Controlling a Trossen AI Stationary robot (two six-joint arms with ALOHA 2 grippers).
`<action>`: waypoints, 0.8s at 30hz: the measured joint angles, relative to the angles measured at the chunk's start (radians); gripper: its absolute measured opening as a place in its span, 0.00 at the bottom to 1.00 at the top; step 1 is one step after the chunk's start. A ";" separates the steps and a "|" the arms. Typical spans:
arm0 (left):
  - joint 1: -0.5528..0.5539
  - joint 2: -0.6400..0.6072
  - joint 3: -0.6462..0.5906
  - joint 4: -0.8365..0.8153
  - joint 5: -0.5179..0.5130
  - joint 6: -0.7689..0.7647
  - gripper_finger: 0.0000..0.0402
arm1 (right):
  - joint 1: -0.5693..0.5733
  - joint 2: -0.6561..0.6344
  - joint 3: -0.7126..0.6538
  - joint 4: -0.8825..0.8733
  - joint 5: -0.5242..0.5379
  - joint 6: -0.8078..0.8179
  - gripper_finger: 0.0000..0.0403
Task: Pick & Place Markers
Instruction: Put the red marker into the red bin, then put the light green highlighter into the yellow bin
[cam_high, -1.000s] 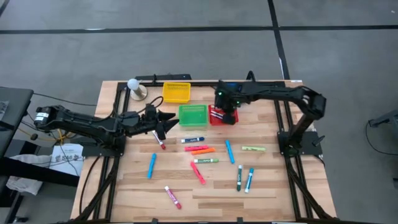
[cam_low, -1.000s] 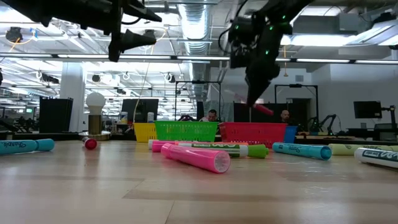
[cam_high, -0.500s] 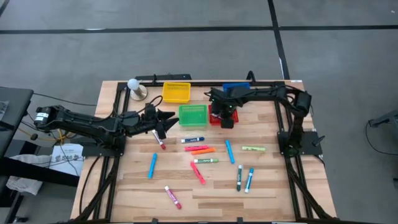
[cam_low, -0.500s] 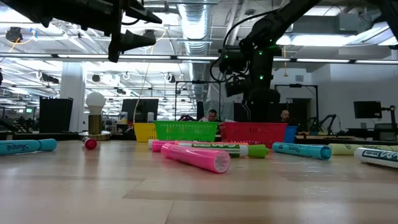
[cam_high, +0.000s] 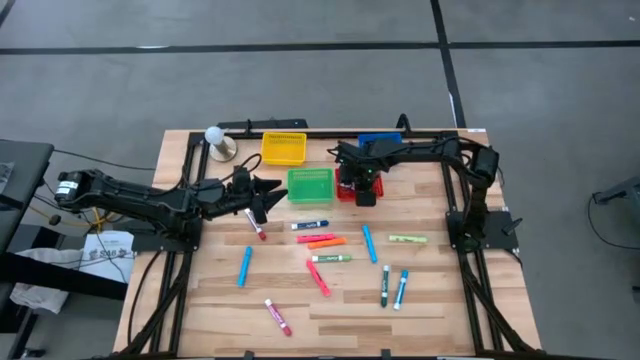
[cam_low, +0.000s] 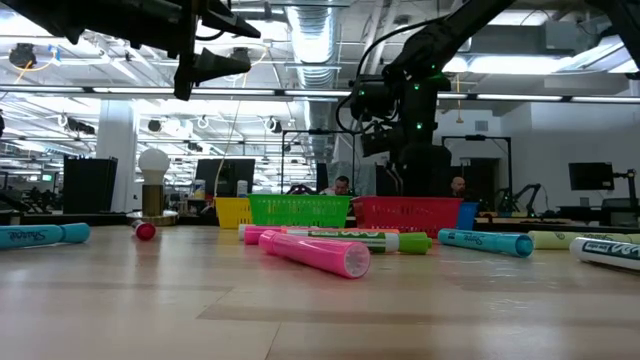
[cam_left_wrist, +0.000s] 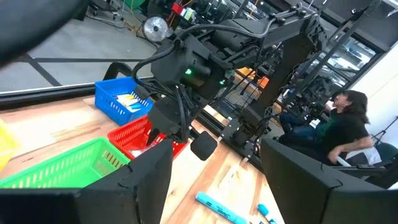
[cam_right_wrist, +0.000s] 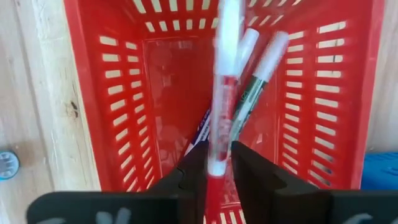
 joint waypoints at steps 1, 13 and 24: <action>0.000 0.000 0.000 0.000 0.000 0.000 0.60 | 0.000 0.000 0.000 0.001 0.000 -0.001 0.17; 0.000 0.000 0.000 -0.001 0.014 0.000 0.61 | 0.026 0.000 0.238 -0.155 0.000 0.026 0.36; -0.041 0.001 -0.001 -0.009 0.168 0.057 0.61 | 0.060 -0.263 0.385 -0.278 -0.215 0.114 0.37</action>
